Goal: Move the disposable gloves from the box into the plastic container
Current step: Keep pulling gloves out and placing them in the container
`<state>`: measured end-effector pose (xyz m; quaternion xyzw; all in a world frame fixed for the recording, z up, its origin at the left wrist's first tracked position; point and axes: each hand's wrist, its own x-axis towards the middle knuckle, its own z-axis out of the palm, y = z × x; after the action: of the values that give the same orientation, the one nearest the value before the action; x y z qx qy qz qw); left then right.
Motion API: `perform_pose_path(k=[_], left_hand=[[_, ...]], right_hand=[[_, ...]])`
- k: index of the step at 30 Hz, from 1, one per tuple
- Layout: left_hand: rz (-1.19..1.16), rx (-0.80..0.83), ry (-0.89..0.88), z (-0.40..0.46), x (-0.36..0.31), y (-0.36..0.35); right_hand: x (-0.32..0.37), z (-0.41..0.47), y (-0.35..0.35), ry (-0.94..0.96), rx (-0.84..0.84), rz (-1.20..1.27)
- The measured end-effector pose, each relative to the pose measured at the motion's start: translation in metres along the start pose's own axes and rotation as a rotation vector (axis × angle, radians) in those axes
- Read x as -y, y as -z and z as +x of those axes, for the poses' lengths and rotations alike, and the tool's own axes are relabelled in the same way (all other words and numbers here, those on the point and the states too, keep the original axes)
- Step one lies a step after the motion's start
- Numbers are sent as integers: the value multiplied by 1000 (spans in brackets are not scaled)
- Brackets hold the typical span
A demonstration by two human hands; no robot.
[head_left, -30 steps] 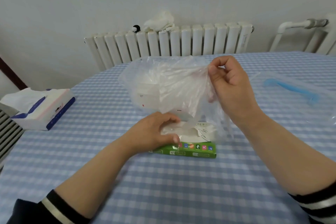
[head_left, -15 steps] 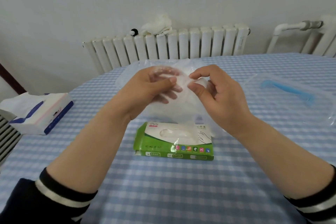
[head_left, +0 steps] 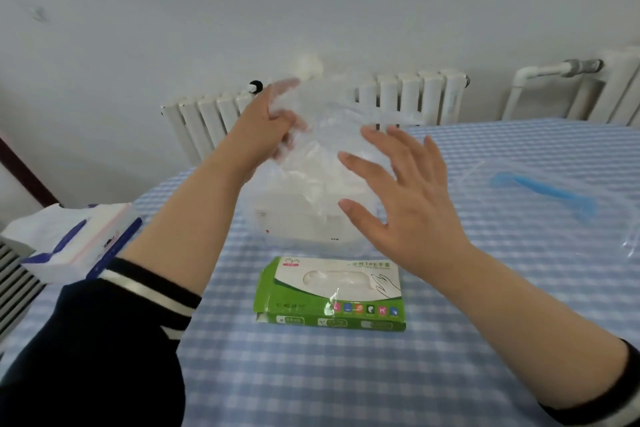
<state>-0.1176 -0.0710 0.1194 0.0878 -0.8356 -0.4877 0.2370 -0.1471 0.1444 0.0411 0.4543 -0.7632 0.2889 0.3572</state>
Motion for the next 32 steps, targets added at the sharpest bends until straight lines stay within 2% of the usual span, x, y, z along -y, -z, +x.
perform_pose_path(k=[5, 10, 16, 18, 21, 23, 24, 26, 29, 32], left_hand=[[460, 42, 135, 22, 39, 5], [820, 135, 244, 28, 54, 3], [1206, 245, 292, 22, 48, -8], [1284, 176, 239, 20, 46, -9], [1376, -43, 87, 19, 35, -3], [1330, -109, 23, 18, 23, 5], [1244, -69, 24, 19, 18, 7], [1042, 170, 100, 20, 8, 9], [759, 536, 265, 20, 4, -2], [577, 674, 481, 20, 20, -10]], right_hand=[[-3, -10, -12, -84, 401, -105], [-7, -10, -15, -130, 495, -89], [-8, -12, -18, -95, 385, -32], [-7, -11, -18, -55, 274, 14], [-8, -8, -15, 30, 54, 127], [-6, -7, -12, 107, -66, 184], [-3, -6, -11, 142, -107, 209], [2, -6, -8, 201, -145, 255], [10, -7, -5, 250, -106, 326], [15, -11, -7, 270, 20, 323]])
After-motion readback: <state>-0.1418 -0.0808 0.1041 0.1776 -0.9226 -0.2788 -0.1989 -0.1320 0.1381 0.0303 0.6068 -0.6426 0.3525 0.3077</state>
